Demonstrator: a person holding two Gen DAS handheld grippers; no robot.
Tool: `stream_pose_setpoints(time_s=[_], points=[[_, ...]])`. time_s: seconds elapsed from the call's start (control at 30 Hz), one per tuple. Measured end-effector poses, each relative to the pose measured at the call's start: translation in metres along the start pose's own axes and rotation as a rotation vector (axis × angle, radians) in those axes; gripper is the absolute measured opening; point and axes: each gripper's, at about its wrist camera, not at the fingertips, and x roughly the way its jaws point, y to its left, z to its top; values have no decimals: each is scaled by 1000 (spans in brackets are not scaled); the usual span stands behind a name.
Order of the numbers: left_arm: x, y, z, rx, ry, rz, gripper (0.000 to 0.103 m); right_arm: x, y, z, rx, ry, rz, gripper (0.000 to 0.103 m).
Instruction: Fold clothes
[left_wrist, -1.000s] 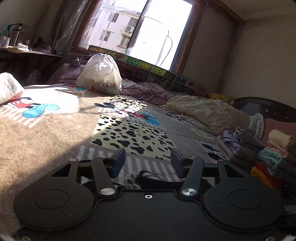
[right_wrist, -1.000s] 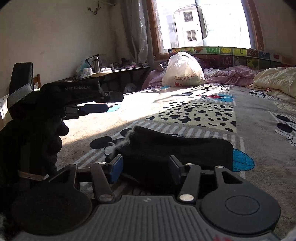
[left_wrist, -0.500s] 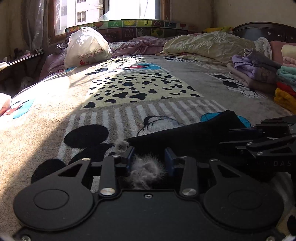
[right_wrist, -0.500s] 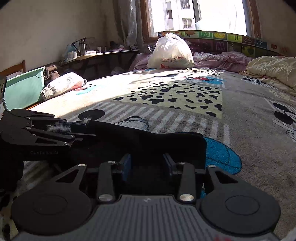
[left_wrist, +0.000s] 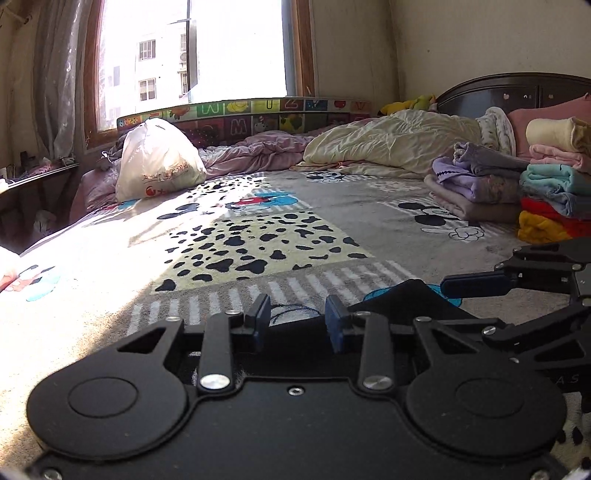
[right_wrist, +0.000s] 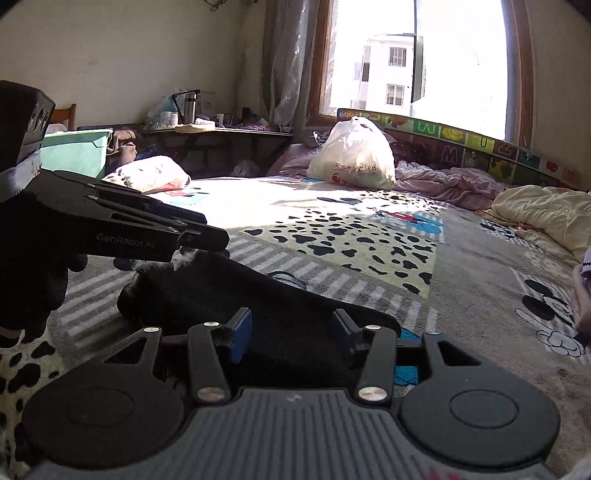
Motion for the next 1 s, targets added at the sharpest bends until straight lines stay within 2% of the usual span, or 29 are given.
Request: stream_pose_setpoints(time_s=[0.07,0.1,0.17,0.3,0.37,0.43,0.5,0.53,0.6,0.63,0.67,0.7,0.8,0.9,1.0], points=[[19,3,-12,-27,101,8,36,3,-4,2,12,-12,-3,48],[28,5,-19,-44,157,13,39,13,-8,-1,38,35,4,48],[31,9,-19,-65,182,10,40,32,-16,-9,92,134,21,50],[22,14,-18,-94,182,-14,40,40,-20,-7,107,182,53,52],[8,35,-13,-238,166,-70,40,38,-18,-7,105,192,57,51],[-13,63,-13,-408,111,-63,41,29,-18,-8,120,177,47,52],[-33,90,-15,-570,57,-37,56,13,-23,-7,176,134,23,58],[-38,101,-18,-642,45,-32,58,2,-26,-7,210,101,3,61],[-43,118,-29,-825,44,-66,67,-4,-45,-13,376,88,-1,74],[-43,123,-35,-913,52,-94,68,-6,-55,-16,460,81,-3,75],[-41,124,-38,-959,71,-111,68,-9,-64,-19,544,75,-4,75],[-40,122,-40,-989,91,-124,68,-12,-74,-22,628,69,-6,75],[-33,108,-36,-937,178,-127,68,-5,-102,-43,890,79,-2,75],[-23,97,-39,-934,253,-152,68,7,-104,-59,931,104,8,75],[-19,90,-40,-915,274,-119,67,12,-97,-61,910,98,21,75]])
